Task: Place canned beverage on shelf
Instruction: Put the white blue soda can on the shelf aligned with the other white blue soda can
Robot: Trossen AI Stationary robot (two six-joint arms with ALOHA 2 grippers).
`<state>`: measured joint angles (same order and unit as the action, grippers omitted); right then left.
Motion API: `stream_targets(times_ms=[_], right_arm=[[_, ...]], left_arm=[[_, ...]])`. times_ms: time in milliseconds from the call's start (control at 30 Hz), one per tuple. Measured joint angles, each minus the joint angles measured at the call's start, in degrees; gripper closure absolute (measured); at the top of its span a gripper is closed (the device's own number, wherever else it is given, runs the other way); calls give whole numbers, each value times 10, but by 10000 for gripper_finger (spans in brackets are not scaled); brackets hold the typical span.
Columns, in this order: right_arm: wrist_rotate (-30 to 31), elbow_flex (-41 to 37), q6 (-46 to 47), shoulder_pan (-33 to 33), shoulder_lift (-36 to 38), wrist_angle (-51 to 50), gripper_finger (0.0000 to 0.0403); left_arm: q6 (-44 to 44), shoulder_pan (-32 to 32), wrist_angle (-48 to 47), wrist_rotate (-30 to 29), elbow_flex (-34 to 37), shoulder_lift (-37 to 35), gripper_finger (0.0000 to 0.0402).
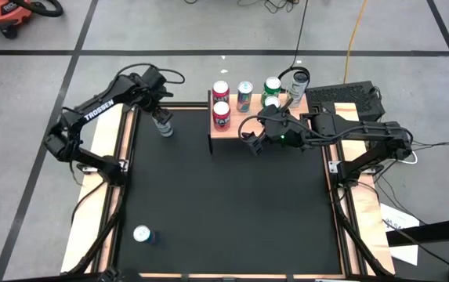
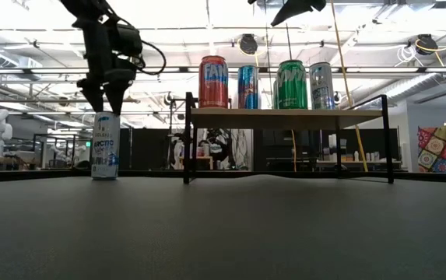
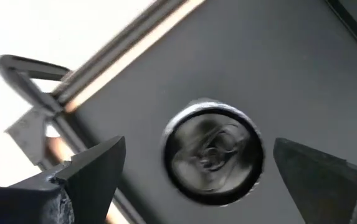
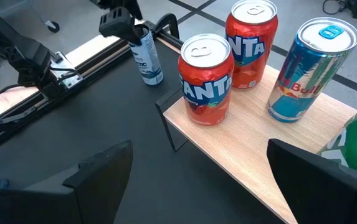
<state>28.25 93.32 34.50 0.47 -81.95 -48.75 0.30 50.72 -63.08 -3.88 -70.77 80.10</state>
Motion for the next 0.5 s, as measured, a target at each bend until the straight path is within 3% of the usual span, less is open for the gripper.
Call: stream_targets(times_ms=[233, 500], right_arm=[[0, 0, 5, 0, 0, 0, 46], [0, 0, 13, 0, 0, -9, 46]], left_arm=[[0, -1, 28, 11, 21, 0, 17], [2, -1, 28, 17, 47, 0, 112]])
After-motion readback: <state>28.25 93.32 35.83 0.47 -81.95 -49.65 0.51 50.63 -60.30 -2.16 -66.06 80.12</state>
